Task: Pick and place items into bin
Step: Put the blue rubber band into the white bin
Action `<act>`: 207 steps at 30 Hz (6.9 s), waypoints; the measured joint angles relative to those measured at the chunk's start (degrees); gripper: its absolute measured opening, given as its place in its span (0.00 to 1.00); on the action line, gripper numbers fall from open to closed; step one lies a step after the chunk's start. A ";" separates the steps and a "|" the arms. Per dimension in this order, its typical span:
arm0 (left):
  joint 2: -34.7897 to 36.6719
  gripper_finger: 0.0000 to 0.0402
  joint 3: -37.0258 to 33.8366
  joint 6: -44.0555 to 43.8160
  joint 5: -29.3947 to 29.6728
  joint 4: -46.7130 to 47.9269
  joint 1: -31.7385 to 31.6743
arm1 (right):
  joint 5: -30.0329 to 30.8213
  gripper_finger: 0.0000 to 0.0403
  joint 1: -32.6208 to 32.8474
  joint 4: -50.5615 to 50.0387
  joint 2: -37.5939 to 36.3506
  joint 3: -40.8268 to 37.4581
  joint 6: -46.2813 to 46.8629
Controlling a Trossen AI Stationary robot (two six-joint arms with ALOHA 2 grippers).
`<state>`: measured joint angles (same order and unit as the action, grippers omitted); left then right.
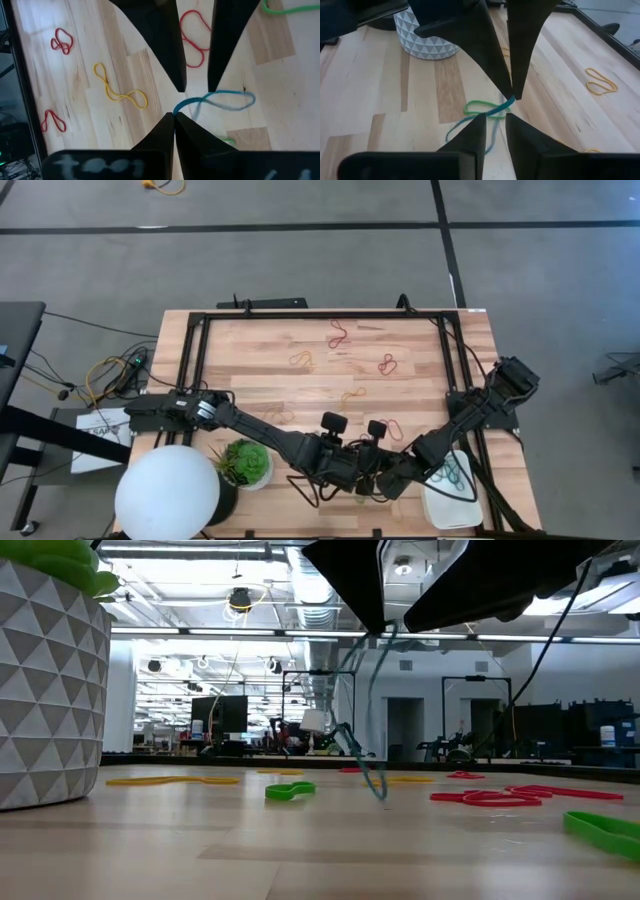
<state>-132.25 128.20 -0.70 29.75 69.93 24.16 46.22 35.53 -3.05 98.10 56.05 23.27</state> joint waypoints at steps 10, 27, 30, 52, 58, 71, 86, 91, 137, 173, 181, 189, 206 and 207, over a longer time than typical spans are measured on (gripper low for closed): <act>0.20 0.00 0.00 -0.31 0.12 -0.17 0.07 | 0.51 0.29 -0.54 2.04 0.02 -0.07 0.04; -0.39 0.00 -0.09 -1.05 1.88 -2.61 1.43 | 5.47 0.28 -1.27 1.88 0.54 0.07 2.12; -0.39 0.00 -0.09 -1.45 3.47 -2.31 1.51 | 5.61 0.28 -1.27 1.26 0.48 0.07 2.19; 0.37 0.00 0.46 -3.58 17.82 -1.16 2.93 | -0.43 0.27 3.60 -0.04 0.77 0.01 2.90; 0.11 0.00 0.31 -3.56 14.57 -1.10 3.02 | 9.49 0.27 11.11 -0.96 0.43 0.07 1.95; 0.37 0.00 5.36 -2.77 17.95 -10.85 6.67 | 23.47 0.27 15.10 -4.61 0.22 0.07 5.22; -0.04 0.00 5.29 -0.04 14.26 -12.53 4.72 | 19.80 0.27 12.69 1.85 0.13 0.07 4.70; -0.04 0.00 5.27 1.42 8.40 -15.67 4.02 | 19.68 0.27 11.01 2.34 0.13 0.07 4.76; 0.70 0.26 5.20 -21.37 20.47 15.32 3.96 | -26.53 0.00 26.36 -79.64 -14.16 9.95 73.26; 0.70 0.26 5.20 -22.62 20.53 16.13 3.93 | -9.13 0.00 30.20 -74.65 -8.15 8.24 51.89; 0.70 0.26 5.20 -22.61 20.49 16.15 3.93 | -8.82 0.00 34.02 -68.40 -8.13 12.40 44.22; 0.70 0.26 5.22 -22.61 20.44 16.17 3.93 | -15.08 0.00 39.37 -76.61 -8.22 18.14 61.99; 0.68 0.26 5.22 -22.63 20.09 16.15 3.93 | -28.59 0.09 39.54 -80.00 -7.76 8.96 77.29; 0.68 0.26 5.22 -22.63 20.09 16.15 3.93 | -28.93 0.11 39.29 -80.10 -7.76 8.96 77.29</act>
<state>-131.57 133.43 -23.33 49.84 86.09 28.10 17.29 74.82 -83.15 90.35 65.01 100.55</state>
